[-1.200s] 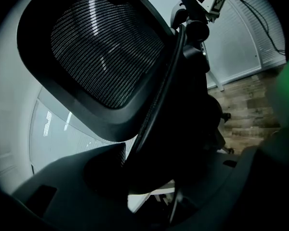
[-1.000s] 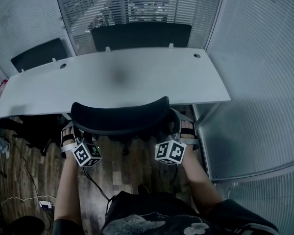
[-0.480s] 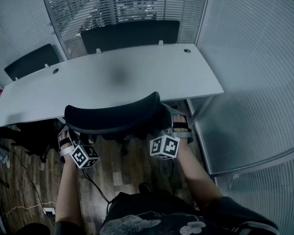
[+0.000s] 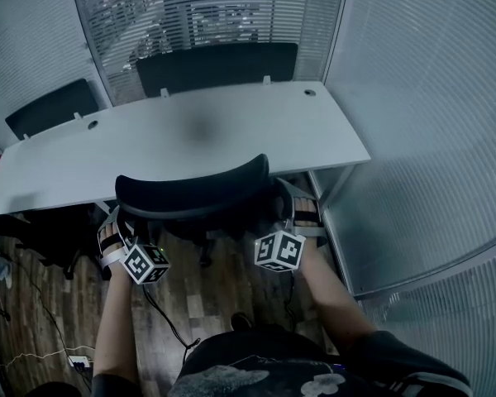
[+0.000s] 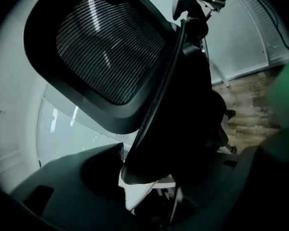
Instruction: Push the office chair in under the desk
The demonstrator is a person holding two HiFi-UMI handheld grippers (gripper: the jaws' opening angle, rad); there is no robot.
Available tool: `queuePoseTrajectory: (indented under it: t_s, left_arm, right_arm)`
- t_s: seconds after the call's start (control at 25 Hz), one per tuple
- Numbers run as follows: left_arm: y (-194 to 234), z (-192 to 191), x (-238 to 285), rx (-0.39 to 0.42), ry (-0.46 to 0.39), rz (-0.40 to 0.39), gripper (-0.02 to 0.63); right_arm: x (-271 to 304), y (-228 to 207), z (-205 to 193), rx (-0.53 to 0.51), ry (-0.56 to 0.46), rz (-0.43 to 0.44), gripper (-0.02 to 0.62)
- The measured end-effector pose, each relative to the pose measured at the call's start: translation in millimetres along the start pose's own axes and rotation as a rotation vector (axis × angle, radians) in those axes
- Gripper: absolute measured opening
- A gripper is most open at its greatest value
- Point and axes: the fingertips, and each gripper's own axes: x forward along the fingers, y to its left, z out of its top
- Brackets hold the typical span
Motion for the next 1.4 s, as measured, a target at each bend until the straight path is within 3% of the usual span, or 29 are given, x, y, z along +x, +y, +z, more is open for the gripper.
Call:
queuePoseTrajectory:
  t_s: [0.28, 0.44, 0.6, 0.8, 1.04, 1.4]
  left_arm:
    - [14.8, -14.1, -36.7, -0.110, -0.016, 0.015, 0.261]
    - [25.6, -17.1, -68.0, -0.190, -0.057, 0.024, 0.261]
    - [21.8, -23.8, -99.6, -0.265, -0.095, -0.017, 0.261]
    - [13.0, -28.5, -151.2, -0.444, -0.187, -0.109, 0.252]
    - [13.6, -33.1, -213.3, -0.532, -0.258, -0.112, 0.127]
    - [0.0, -52.9, -305.7, -0.642, -0.330, -0.129, 0.038]
  right_arm:
    - [-39.3, -8.8, 21.3, 0.075, -0.028, -0.057, 0.293]
    - [-63.3, -1.4, 36.2, 0.173, -0.042, -0.027, 0.293]
    - [-92.4, 6.5, 54.2, 0.256, -0.068, -0.019, 0.293]
    - [-136.2, 20.1, 66.1, 0.318, -0.072, -0.040, 0.291]
    - [-189.9, 46.7, 71.9, 0.385, -0.075, -0.028, 0.291]
    - [-280.3, 95.5, 94.7, 0.419, -0.099, 0.033, 0.291]
